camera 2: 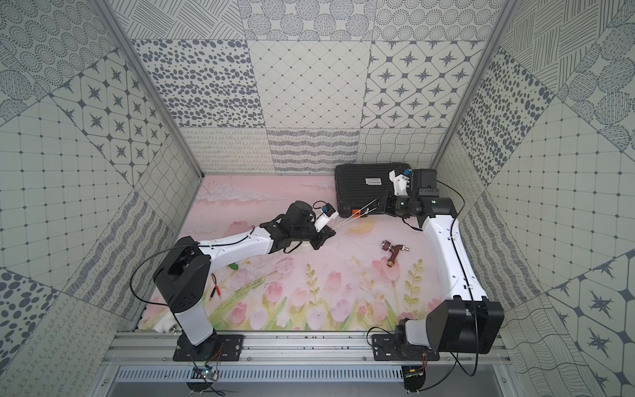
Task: Close the soil bag
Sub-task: Frap the soil bag at the center of the board.
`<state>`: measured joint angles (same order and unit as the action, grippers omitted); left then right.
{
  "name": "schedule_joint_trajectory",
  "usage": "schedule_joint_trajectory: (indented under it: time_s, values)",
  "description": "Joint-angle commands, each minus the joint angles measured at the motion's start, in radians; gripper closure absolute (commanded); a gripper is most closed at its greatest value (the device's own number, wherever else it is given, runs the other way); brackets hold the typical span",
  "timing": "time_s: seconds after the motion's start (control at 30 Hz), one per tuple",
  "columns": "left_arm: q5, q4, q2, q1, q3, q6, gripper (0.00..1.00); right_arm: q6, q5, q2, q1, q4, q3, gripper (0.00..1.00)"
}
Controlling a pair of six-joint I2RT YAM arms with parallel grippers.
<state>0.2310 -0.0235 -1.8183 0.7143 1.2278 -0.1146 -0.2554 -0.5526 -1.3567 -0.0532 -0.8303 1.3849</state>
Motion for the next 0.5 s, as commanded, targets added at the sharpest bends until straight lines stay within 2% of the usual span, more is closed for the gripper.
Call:
schedule_joint_trajectory:
  time_s: [0.0, 0.47]
  values:
    - [-0.241, 0.937, -0.066, -0.008, -0.051, 0.031, 0.92, -0.020, 0.230, 0.065, -0.190, 0.484, 0.159, 1.00]
    - [-0.260, 1.030, -0.073, 0.019, -0.046, 0.066, 0.85, -0.029, 0.227, 0.044, -0.206, 0.485, 0.162, 1.00]
